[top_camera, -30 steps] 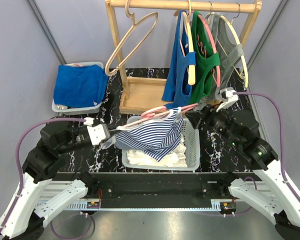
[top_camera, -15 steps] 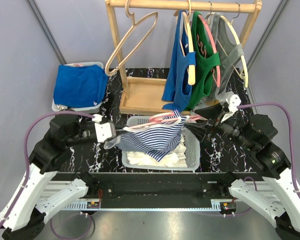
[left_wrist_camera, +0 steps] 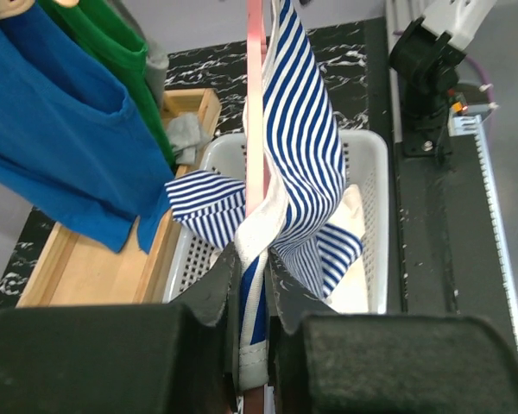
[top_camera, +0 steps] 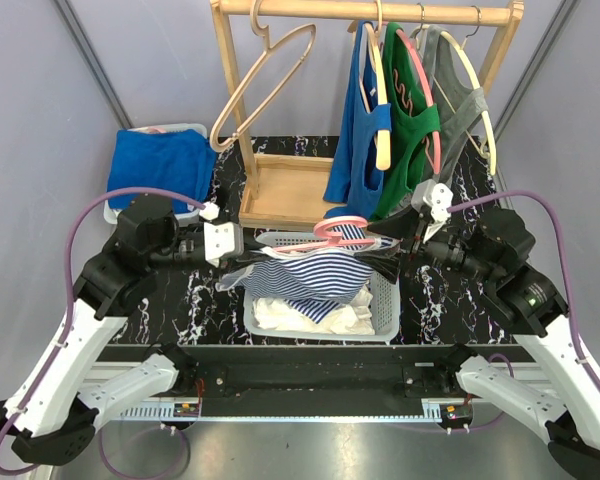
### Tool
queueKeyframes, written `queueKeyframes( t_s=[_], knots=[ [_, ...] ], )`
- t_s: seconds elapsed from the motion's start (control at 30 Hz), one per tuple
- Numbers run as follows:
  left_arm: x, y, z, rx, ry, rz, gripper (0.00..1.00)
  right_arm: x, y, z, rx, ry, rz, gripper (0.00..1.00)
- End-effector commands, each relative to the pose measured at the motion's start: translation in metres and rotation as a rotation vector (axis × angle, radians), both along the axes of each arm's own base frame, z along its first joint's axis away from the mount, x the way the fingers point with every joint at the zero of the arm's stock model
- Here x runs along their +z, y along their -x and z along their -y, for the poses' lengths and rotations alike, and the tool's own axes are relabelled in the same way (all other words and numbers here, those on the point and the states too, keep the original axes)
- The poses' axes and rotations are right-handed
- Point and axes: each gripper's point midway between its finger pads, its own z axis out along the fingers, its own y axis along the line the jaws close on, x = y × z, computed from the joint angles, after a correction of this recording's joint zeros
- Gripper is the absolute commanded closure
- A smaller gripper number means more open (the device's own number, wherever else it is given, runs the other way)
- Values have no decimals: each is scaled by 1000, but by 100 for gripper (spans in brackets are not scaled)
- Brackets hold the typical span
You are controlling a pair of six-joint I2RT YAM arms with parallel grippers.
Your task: Remove the tank top from the hanger
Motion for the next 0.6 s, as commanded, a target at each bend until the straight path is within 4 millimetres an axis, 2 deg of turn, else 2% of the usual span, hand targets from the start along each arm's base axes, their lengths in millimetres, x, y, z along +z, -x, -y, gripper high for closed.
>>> queueKeyframes(
  t_s=[0.0,0.13,0.17,0.23,0.27,0.33,0.37,0.57],
  knots=[
    [37,15,8,-90,95,32,100,7,11,-8,84,-11,15,32],
    [38,21,11,-132,104,-5,100,2,9,-8,78,-1,-5,41],
    [40,22,12,-138,109,-7,100,2,10,-7,76,-6,-6,49],
    [41,25,12,-148,115,-19,100,2,10,-6,72,-7,-12,58],
    [41,26,12,-151,115,-21,100,3,11,-6,68,-7,-13,67],
    [44,27,12,-153,120,-14,100,0,12,-4,67,4,-23,74],
    [46,27,11,-152,122,-9,100,-1,13,-4,67,6,-24,83],
    [56,27,11,-146,145,13,100,-10,21,-7,116,20,-57,98]
  ],
)
